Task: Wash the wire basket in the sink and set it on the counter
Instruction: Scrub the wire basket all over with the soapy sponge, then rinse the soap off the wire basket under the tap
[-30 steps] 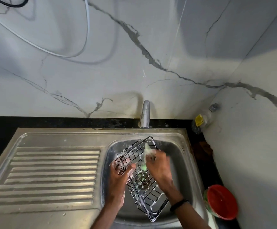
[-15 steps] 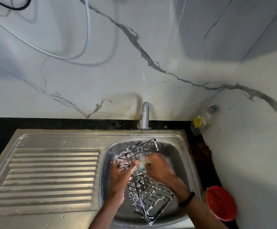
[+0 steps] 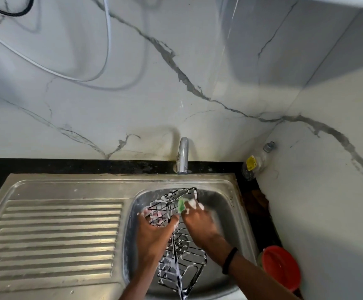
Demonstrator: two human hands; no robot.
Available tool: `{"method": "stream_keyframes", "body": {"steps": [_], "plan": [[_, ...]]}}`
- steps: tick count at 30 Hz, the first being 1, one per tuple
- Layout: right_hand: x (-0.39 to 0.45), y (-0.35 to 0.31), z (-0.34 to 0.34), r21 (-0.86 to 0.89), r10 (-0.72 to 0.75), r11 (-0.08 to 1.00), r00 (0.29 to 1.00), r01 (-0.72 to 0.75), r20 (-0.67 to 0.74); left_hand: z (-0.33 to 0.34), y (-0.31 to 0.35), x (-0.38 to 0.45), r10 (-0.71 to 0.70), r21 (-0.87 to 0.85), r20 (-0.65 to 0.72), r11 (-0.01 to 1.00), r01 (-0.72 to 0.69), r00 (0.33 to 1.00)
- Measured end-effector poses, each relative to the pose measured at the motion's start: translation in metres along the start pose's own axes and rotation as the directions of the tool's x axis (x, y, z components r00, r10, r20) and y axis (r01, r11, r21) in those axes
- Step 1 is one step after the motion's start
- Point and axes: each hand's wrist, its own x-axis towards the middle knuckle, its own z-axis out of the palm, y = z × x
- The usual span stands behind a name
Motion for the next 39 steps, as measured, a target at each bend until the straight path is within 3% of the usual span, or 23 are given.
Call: {"method": "stream_keyframes", "body": {"steps": [7, 12, 19, 23, 26, 27, 30, 35, 37, 39], "plan": [[-0.037, 0.004, 0.037, 0.042, 0.062, 0.997, 0.987, -0.069, 0.146, -0.002, -0.004, 0.003, -0.033, -0.121, -0.099, 0.992, 0.021, 0.995], [-0.050, 0.011, 0.041, 0.253, 0.181, 0.930, 0.932, -0.266, 0.314, -0.006, -0.006, 0.012, -0.028, -0.187, -0.071, 0.982, 0.014, 0.997], [-0.053, -0.008, 0.018, 0.631, -0.022, 0.714, 0.892, -0.303, 0.452, -0.004, -0.008, 0.008, 0.014, -0.174, -0.109, 0.984, -0.033, 0.994], [-0.058, -0.007, 0.020, 0.857, 0.027, 0.294, 0.900, -0.424, 0.436, -0.006, -0.003, 0.010, -0.022, -0.215, -0.078, 0.977, 0.004, 0.997], [-0.074, 0.012, 0.015, 0.904, 0.274, -0.033, 0.866, -0.427, 0.419, -0.001, -0.007, 0.011, -0.056, -0.188, -0.077, 0.981, 0.040, 0.996], [-0.082, 0.022, 0.012, 0.915, 0.361, -0.073, 0.845, -0.396, 0.394, 0.000, -0.009, 0.012, -0.080, -0.206, -0.082, 0.977, 0.062, 0.993], [-0.120, 0.064, 0.006, 0.947, 0.627, 0.020, 0.742, -0.319, 0.236, 0.008, -0.019, 0.016, -0.135, -0.284, -0.077, 0.953, 0.108, 0.988], [-0.192, 0.106, 0.003, 0.849, 0.876, 0.248, 0.482, -0.466, 0.010, 0.013, -0.021, 0.010, -0.172, -0.320, -0.105, 0.938, 0.130, 0.980], [-0.208, 0.113, 0.017, 0.735, 0.888, 0.364, 0.451, -0.571, -0.090, 0.013, -0.018, 0.007, -0.179, -0.338, -0.097, 0.931, 0.137, 0.979], [-0.212, 0.115, 0.034, 0.647, 0.875, 0.400, 0.480, -0.650, -0.058, 0.013, -0.016, 0.006, -0.181, -0.347, -0.102, 0.928, 0.135, 0.978]]}}
